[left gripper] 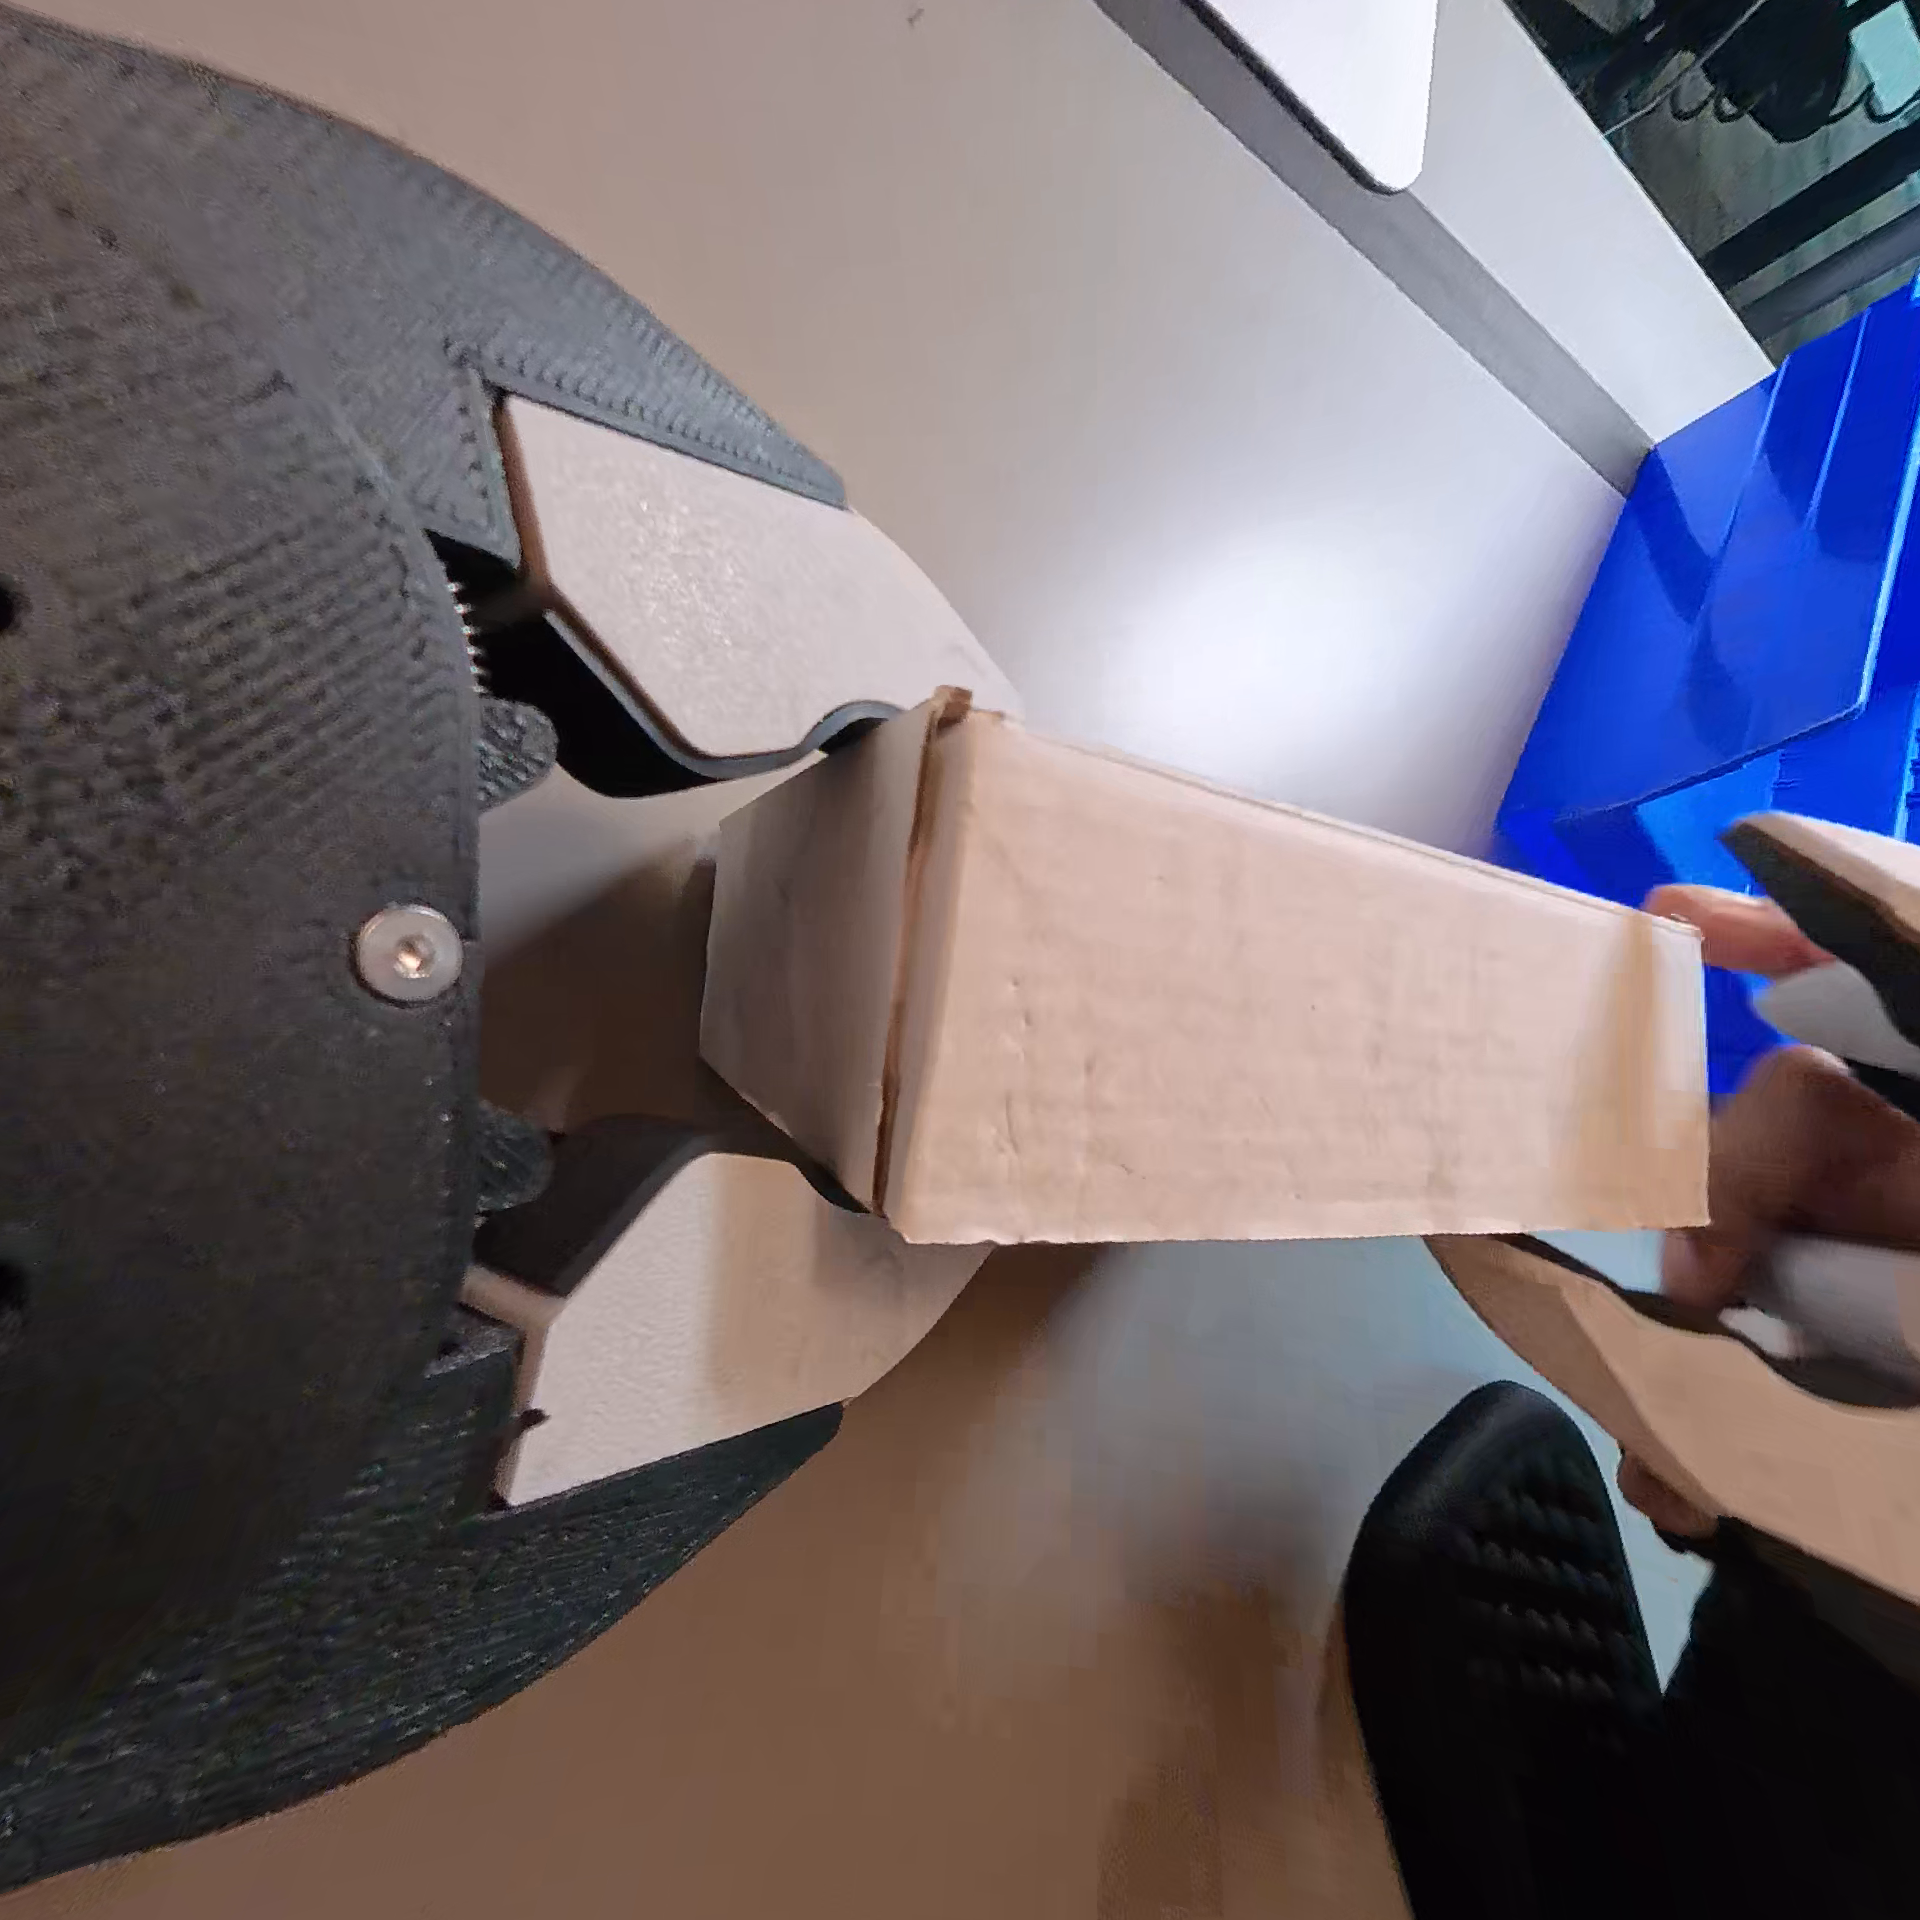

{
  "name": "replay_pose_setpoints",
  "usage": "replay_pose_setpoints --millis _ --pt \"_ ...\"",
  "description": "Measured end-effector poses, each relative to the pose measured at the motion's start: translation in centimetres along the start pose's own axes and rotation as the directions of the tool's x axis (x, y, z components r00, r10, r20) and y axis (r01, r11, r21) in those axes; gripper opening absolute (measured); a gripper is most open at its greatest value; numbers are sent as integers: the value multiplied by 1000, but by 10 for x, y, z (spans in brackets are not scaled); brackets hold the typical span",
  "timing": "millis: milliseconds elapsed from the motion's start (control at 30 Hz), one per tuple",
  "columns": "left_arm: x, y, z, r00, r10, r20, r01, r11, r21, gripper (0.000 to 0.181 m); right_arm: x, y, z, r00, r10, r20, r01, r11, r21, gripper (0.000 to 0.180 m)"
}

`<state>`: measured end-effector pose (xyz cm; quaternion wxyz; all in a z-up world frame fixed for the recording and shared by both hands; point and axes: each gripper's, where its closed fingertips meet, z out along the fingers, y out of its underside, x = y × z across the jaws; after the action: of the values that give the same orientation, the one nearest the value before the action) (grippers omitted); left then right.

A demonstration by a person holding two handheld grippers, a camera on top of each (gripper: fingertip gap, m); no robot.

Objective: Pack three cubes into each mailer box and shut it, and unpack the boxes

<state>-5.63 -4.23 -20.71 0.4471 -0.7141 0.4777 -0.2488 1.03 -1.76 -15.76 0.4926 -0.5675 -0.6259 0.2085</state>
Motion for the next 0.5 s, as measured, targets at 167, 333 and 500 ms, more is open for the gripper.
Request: replay_pose_setpoints --millis 167,333,500 --pt "-1 1 1 999 -50 -11 50 999 -12 76 -8 -25 6 962 -260 -81 247 958 -146 62" --pt "-3 3 1 997 -77 -9 77 997 -4 75 -12 -37 12 929 -364 -69 345 918 -195 42" --pt "-3 4 1 997 -75 -15 75 997 -17 75 -9 -42 15 856 -509 -98 469 841 -270 46"
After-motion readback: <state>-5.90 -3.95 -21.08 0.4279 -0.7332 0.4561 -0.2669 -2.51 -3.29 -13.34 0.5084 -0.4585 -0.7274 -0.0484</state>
